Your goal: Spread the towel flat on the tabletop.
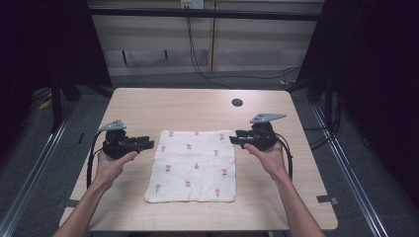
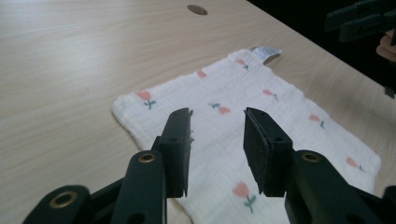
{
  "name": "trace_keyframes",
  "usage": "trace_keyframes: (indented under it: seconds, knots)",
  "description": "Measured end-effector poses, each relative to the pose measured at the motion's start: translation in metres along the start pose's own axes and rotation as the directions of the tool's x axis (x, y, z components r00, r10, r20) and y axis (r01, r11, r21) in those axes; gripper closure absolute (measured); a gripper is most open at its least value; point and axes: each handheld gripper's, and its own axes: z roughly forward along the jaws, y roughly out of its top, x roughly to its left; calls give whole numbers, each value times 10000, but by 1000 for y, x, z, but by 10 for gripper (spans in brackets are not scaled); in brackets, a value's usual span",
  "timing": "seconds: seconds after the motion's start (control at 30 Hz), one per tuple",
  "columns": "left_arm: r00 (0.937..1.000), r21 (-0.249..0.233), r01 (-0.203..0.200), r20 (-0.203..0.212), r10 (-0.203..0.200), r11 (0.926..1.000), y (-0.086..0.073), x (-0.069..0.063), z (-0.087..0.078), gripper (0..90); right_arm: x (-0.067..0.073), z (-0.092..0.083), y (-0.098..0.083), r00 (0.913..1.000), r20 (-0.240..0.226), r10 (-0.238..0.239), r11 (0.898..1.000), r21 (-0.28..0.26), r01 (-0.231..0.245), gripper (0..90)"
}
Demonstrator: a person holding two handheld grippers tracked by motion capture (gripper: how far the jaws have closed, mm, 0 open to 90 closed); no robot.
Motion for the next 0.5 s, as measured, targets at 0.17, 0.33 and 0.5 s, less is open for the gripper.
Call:
trace_keyframes:
  seconds: [0.17, 0.33, 0.5]
  knots:
    - [9997, -35, -183, 140, 183, 9998, -6, -13, -22, 620, 14, -10, -17, 9999, -98, -31, 9998, 203, 33, 453]
    - [9988, 387, -400, 280, 389, 9985, -19, -24, -30, 598, 24, -18, -30, 9997, -139, 199, 9998, 1, -199, 348]
    - [9984, 780, -366, 455, 331, 9963, -37, -39, -34, 598, 42, -24, -41, 9986, -506, 158, 9990, -419, -180, 360]
